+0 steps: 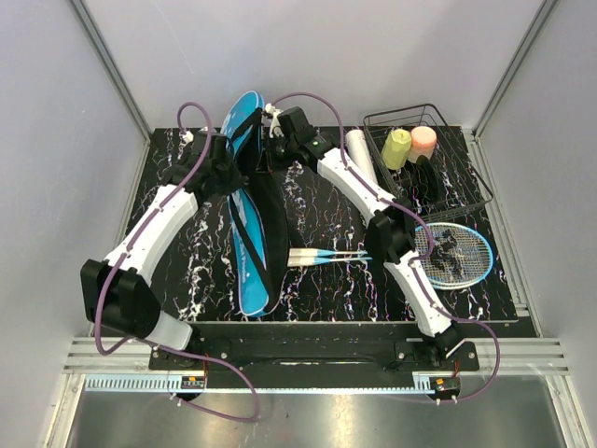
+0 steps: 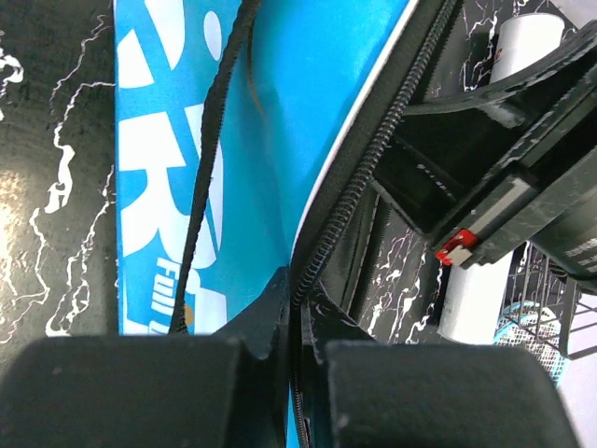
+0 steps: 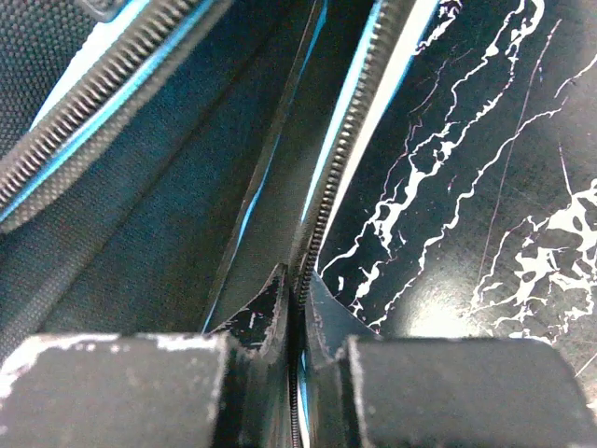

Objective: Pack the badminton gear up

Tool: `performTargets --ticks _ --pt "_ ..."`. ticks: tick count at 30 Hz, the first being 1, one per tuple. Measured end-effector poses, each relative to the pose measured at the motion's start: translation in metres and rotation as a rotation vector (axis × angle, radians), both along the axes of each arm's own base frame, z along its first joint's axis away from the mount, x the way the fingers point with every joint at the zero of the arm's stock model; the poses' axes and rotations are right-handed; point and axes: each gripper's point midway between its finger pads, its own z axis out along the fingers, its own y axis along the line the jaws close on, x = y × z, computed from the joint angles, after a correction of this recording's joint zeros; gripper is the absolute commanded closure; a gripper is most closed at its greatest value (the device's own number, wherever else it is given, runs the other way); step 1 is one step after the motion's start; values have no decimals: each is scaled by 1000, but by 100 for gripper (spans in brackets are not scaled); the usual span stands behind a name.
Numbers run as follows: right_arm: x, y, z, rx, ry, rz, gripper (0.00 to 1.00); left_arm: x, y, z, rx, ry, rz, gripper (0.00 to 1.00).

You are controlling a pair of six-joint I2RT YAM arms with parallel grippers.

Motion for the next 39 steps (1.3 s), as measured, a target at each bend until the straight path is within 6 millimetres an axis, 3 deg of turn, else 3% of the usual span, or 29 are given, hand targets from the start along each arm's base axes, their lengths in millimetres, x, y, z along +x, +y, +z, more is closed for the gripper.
performTargets --ticks 2,5,6,10,12,13,15,16,19,24,26,28,31,34,37,39 --pt "1 2 1 11 -4 6 88 -3 5 0 -6 -12 10 100" --pt "-4 8 -2 34 12 33 78 -18 18 -7 9 -22 30 100" --pt "-6 9 -5 35 21 37 63 -25 24 -10 17 -21 37 100" --pt "-19 9 -37 -2 101 34 35 -51 47 -32 37 -6 65 100" --pt "-27 3 -52 -41 154 19 27 -60 58 -48 40 26 83 100" --pt "-30 0 -56 -57 173 10 17 -62 61 -54 40 39 88 100" --pt "-40 -12 -58 -112 210 -12 10 -63 64 -62 34 46 90 100" --pt "-43 -18 -55 -131 217 -26 1 -62 64 -63 29 42 88 100" --pt "-60 -48 -29 -201 208 -76 0 -59 60 -60 15 24 68 100" --pt "-103 -123 40 -245 82 -218 0 -58 52 -56 -28 13 33 100" --pt "-123 -157 55 -243 38 -306 0 -58 48 -54 -53 13 14 100" --pt "-137 -183 57 -232 40 -398 0 -59 43 -53 -77 17 -5 100" --pt "-156 -224 30 -211 136 -589 3 -61 38 -52 -102 23 -21 100" --pt "-171 -256 -23 -184 316 -800 10 -62 35 -52 -122 29 -33 100" --pt "-192 -275 -72 -183 480 -981 16 -62 32 -52 -148 36 -47 100" --pt "-203 -280 -90 -169 557 -1071 21 -62 27 -55 -173 46 -67 100"
